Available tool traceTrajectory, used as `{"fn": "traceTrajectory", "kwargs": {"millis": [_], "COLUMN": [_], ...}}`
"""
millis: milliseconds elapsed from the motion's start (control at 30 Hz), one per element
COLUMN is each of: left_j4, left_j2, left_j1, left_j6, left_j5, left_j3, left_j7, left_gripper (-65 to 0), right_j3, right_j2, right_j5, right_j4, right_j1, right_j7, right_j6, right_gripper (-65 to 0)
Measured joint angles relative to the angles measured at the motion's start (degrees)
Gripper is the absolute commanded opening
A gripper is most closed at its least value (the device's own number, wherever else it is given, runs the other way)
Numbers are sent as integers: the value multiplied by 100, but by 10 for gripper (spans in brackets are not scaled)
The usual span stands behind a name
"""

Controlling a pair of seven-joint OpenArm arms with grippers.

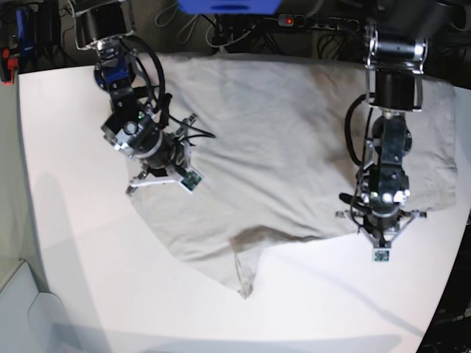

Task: Layout the t-shirt on the table in an organized manner, then fold the t-shirt properly
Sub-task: 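Pull the pinched shirt fabric with the left gripper away from the right gripper, then drag the shirt corner with the right gripper to spread the shirt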

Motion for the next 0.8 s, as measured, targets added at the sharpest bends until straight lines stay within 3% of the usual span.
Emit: {"fn": "traceTrajectory", "kwargs": {"millis": [167, 300, 433, 567, 667, 800], "left_j4": [918, 1174, 1379, 1469, 1611, 1884], "left_j2": [-50, -2, -13, 9, 35, 184], "left_j1": [636, 1209, 1602, 1982, 2170, 2234], "left_j6": [-11, -13, -144, -398, -442, -457], "left_j5": [26, 11, 9, 13, 17, 15], "left_j3": [-55, -549, -1001, -1281, -1447, -1602], "left_j7": [546, 868, 826, 820, 874, 811], "left_gripper": [-649, -649, -649, -649, -649, -649], "right_j3": [-225, -249, -186, -184, 149, 901], "right_j2": [-9, -24, -17, -26, -70, -98], "right_j5": [13, 46, 31, 170, 284, 417], "right_j4": [-201, -680, -1641, -2673, -3318, -4155], "right_j1": [157, 577, 1049, 1665, 1989, 2511], "right_j7": [-24, 31, 85, 494, 925, 1029], "right_j6": [109, 129, 127, 111, 118, 254], "right_gripper": [-650, -650, -650, -650, -650, -650]}}
